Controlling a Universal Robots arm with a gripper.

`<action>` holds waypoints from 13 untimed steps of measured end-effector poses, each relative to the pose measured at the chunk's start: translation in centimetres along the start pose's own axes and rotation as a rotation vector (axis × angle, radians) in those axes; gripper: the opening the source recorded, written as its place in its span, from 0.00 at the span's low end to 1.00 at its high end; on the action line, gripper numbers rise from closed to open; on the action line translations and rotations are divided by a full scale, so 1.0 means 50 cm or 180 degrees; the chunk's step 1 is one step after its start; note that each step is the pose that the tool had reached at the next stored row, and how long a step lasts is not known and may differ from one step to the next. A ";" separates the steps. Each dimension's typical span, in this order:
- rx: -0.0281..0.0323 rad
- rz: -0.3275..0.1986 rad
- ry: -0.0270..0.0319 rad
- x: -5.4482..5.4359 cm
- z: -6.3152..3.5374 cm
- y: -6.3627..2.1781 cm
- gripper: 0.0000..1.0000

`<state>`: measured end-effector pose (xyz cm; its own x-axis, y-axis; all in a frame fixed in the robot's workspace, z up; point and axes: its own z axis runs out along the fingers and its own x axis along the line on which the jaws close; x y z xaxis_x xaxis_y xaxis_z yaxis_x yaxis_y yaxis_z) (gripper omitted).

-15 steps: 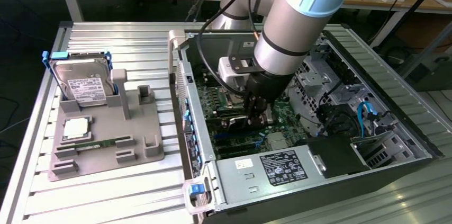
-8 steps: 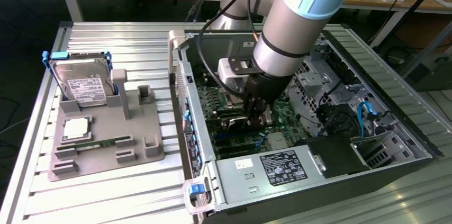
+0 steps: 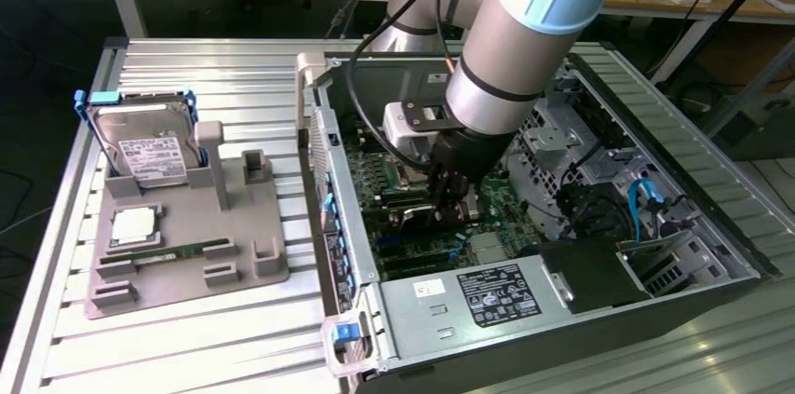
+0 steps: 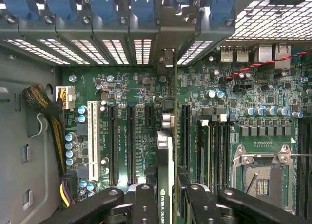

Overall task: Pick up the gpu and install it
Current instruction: 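Insert the gpu into the slot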

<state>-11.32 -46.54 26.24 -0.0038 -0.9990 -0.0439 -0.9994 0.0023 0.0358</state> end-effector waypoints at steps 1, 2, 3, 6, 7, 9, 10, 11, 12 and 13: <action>0.0000 0.0000 0.0000 0.000 0.002 0.000 0.27; 0.0000 0.0000 0.0001 0.000 0.004 0.000 0.27; 0.0000 0.0000 0.0001 0.001 0.006 0.000 0.27; 0.0000 0.0000 0.0000 0.001 0.010 0.000 0.27; 0.0000 0.0000 -0.0001 0.001 0.011 0.000 0.27; 0.0000 0.0000 -0.0001 0.000 0.011 0.000 0.27; 0.0000 0.0000 -0.0001 0.000 0.011 0.000 0.27; 0.0000 0.0000 -0.0001 0.000 0.011 0.000 0.27; 0.0000 0.0000 -0.0001 0.000 0.011 0.000 0.27; 0.0000 0.0000 -0.0001 0.000 0.011 0.000 0.27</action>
<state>-11.35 -46.54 25.70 -0.0039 -0.9990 -0.0443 -0.9994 0.0023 0.0357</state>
